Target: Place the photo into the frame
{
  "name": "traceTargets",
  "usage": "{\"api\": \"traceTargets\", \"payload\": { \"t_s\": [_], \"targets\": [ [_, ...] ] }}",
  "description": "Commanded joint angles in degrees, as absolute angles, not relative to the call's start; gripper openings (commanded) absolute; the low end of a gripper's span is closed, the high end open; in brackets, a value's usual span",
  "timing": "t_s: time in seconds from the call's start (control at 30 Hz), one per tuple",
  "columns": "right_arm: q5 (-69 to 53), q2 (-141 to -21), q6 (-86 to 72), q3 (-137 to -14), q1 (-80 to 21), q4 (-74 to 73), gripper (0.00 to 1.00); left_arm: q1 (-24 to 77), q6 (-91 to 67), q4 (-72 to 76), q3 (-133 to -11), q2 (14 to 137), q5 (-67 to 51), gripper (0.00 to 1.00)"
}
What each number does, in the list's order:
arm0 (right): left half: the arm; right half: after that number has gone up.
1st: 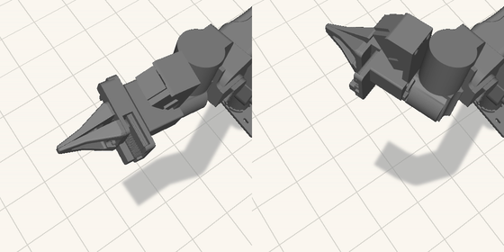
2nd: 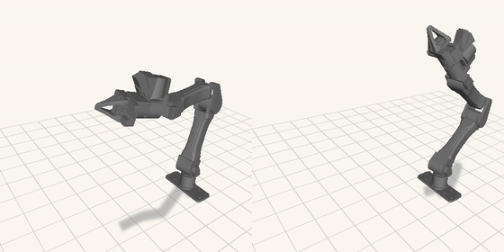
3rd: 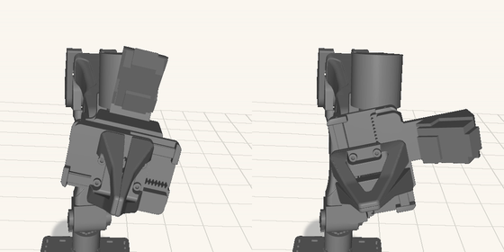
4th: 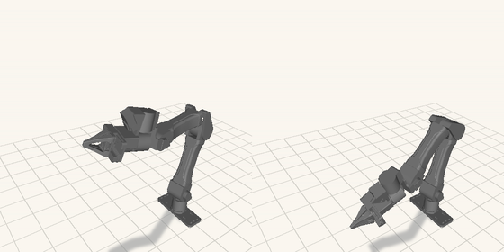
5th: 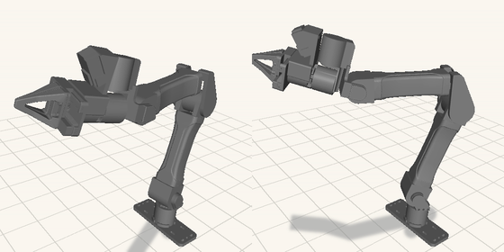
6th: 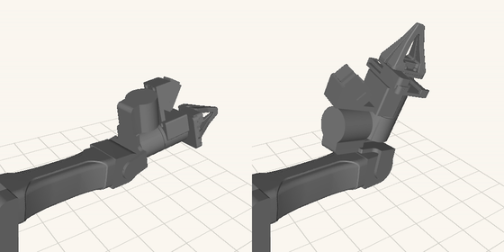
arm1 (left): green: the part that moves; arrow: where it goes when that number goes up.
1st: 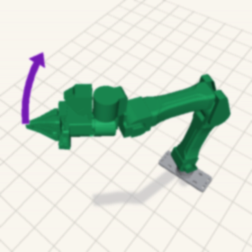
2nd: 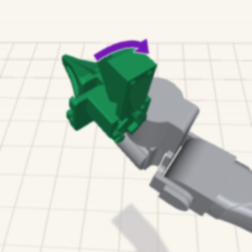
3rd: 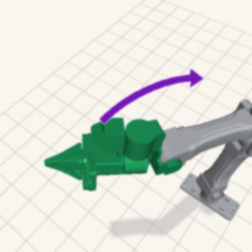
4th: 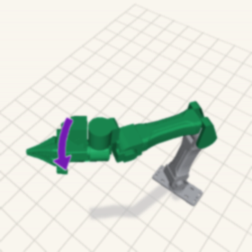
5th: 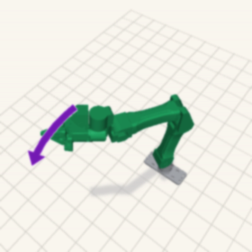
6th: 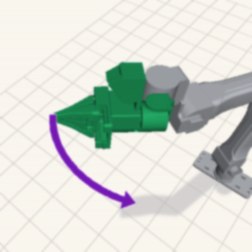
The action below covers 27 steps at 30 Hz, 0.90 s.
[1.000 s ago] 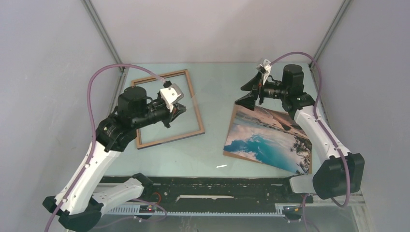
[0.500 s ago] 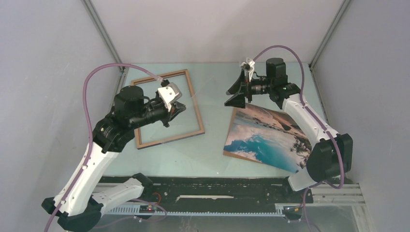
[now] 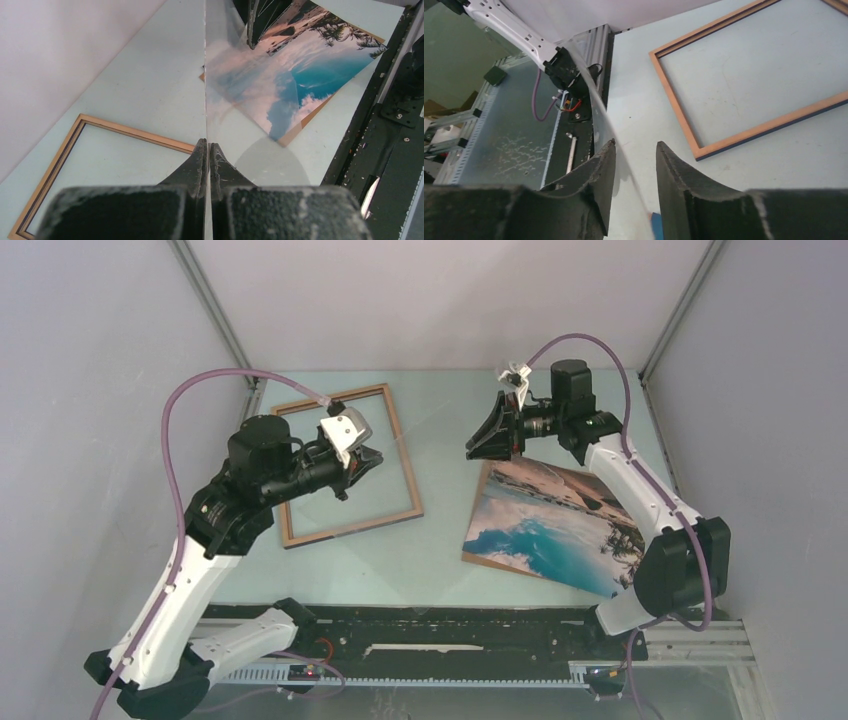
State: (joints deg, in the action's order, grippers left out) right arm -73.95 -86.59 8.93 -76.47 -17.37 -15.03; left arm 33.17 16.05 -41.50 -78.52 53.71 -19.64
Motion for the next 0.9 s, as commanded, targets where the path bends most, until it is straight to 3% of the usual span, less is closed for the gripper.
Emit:
{"api": "traceTargets", "payload": {
  "t_s": [0.0,0.17,0.33,0.57,0.6,0.7,0.77,0.8,0.87],
  "targets": [
    [-76.25,-83.52,10.4,-78.83,-17.92,-17.68,0.41,32.85,16.79,-39.81,-82.03,53.77,-19.42,0.0],
    [-76.56,-80.3,10.66,-78.07,-17.12,-18.93,0.24,32.86,16.06,-39.82,-82.16,54.01,-18.93,0.0],
    [-77.51,-78.42,4.59,-73.81,-17.17,-10.22,0.02,32.83,15.41,-38.37,-81.13,54.21,-18.52,0.0],
    [-76.11,-76.3,3.11,-72.05,-16.52,-9.07,0.0,32.82,14.29,-36.24,-82.59,55.55,-15.11,0.02],
    [-74.95,-75.71,-0.3,-71.11,-16.14,-5.76,0.0,32.81,13.44,-35.53,-82.8,55.77,-12.69,0.09],
    [-72.05,-74.66,-9.53,-68.52,-14.16,2.57,0.0,32.7,9.94,-33.27,-82.87,57.04,-1.48,0.62],
    [-68.82,-74.43,-12.24,-68.2,-13.04,2.82,0.0,31.95,7.43,-33.37,-83.65,58.26,6.96,0.87],
    [-67.47,-74.44,-13.34,-68.13,-12.55,2.41,0.0,30.87,5.36,-33.89,-84.24,58.85,9.19,0.95],
    [-63.84,-74.61,-15.16,-68.12,-11.38,1.29,0.0,27.87,0.86,-35.27,-85.77,59.48,10.49,1.0]
  ]
}}
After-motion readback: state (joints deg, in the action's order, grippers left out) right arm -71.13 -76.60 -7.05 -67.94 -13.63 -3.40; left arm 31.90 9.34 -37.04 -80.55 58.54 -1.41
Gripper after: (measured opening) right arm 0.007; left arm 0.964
